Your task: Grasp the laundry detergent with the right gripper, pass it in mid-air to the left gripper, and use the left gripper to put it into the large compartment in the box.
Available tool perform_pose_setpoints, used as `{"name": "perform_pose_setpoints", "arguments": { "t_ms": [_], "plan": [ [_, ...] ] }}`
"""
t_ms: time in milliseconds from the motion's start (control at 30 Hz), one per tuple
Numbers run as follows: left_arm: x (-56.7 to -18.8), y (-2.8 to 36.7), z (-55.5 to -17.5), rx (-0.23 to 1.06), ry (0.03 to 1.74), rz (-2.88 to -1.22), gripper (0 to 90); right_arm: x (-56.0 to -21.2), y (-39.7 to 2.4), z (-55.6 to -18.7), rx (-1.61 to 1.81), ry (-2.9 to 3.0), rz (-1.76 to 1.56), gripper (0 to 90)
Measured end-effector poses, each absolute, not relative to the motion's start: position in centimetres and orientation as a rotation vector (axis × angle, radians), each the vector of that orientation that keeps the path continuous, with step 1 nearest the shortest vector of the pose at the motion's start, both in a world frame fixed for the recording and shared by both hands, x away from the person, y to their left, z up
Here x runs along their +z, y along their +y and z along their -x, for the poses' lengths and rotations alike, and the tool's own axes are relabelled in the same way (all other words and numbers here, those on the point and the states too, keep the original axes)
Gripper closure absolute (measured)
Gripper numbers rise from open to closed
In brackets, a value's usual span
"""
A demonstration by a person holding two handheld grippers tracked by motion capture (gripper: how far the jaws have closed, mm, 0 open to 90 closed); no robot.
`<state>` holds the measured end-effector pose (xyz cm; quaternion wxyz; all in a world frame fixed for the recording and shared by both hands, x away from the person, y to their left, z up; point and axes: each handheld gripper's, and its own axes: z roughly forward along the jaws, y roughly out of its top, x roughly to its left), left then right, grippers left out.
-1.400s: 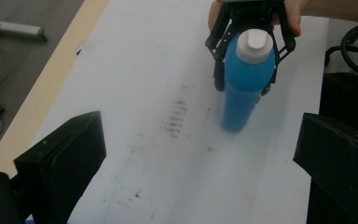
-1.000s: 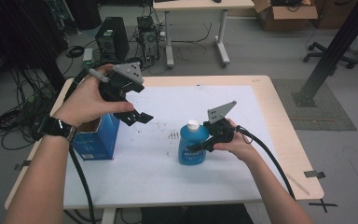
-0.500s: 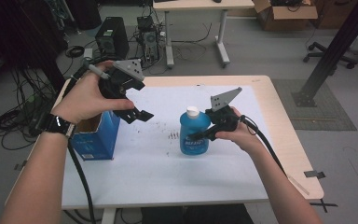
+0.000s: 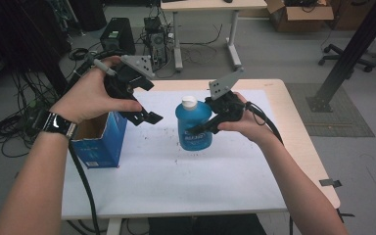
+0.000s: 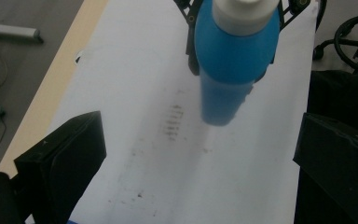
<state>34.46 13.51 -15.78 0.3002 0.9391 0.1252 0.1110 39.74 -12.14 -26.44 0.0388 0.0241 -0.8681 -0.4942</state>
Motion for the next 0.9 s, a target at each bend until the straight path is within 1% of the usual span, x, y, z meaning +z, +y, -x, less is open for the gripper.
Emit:
{"name": "perform_pose_setpoints", "arguments": {
  "t_ms": [333,567,900],
  "plan": [
    [-15.5,13.2,-34.3,0.276,0.333,-2.509,2.5,-24.4,-8.6,-39.0,-1.448,-2.688,-0.168,42.4],
    [-15.5,12.6,-34.2,0.253,0.320,-2.541,2.6,-24.3,-6.8,-39.0,-1.401,-2.704,-0.170,42.4],
    [-16.3,11.3,-34.4,0.209,0.307,-2.620,3.2,-24.4,-5.9,-38.7,-1.383,-2.700,-0.185,42.5]
  ]
}}
